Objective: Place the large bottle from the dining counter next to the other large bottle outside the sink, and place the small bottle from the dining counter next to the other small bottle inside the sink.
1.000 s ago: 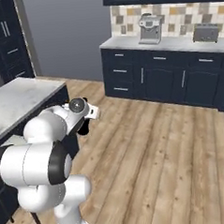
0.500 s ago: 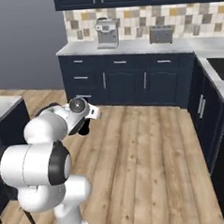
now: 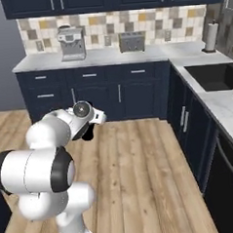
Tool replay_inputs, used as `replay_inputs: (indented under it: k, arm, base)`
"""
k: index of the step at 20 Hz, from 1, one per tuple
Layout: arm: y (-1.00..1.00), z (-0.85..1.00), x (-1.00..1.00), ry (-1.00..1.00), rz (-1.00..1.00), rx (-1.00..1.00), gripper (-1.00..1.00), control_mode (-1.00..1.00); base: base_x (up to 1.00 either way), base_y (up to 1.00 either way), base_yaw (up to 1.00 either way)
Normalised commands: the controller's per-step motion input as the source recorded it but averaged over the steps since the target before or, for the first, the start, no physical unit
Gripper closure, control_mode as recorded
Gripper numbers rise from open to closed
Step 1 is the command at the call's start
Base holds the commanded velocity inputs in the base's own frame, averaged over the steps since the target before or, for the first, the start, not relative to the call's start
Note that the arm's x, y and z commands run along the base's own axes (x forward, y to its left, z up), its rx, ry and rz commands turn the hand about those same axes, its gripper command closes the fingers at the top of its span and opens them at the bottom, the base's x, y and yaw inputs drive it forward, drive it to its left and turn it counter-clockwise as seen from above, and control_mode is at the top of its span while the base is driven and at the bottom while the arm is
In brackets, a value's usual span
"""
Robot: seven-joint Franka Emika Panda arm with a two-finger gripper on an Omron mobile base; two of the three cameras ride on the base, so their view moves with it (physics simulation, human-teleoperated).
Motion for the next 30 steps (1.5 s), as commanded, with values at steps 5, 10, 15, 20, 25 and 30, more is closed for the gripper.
replay_inputs:
  k: [5,10,15,20,25,30]
  arm:
    - [0.00,0.00,0.00,0.00,0.00,0.00,1.00,1.00]
    - [0.00,0.00,0.00,0.00,0.00,0.00,1.00,1.00]
    - [0.00,0.00,0.00,0.00,0.00,0.00,1.00,1.00]
    - [0.00,0.00,0.00,0.00,0.00,0.00,1.00,1.00]
    - [0.00,0.00,0.00,0.00,0.00,0.00,1.00,1.00]
    - [0.00,0.00,0.00,0.00,0.00,0.00,1.00,1.00]
  base:
    - [0.71,0.00,-0.41]
    - [0.68,0.00,-0.41]
    - [0.79,0.00,-0.38]
    - [0.75,0.00,-0.40]
    - [0.70,0.00,-0.37]
    - [0.64,0.00,-0.33]
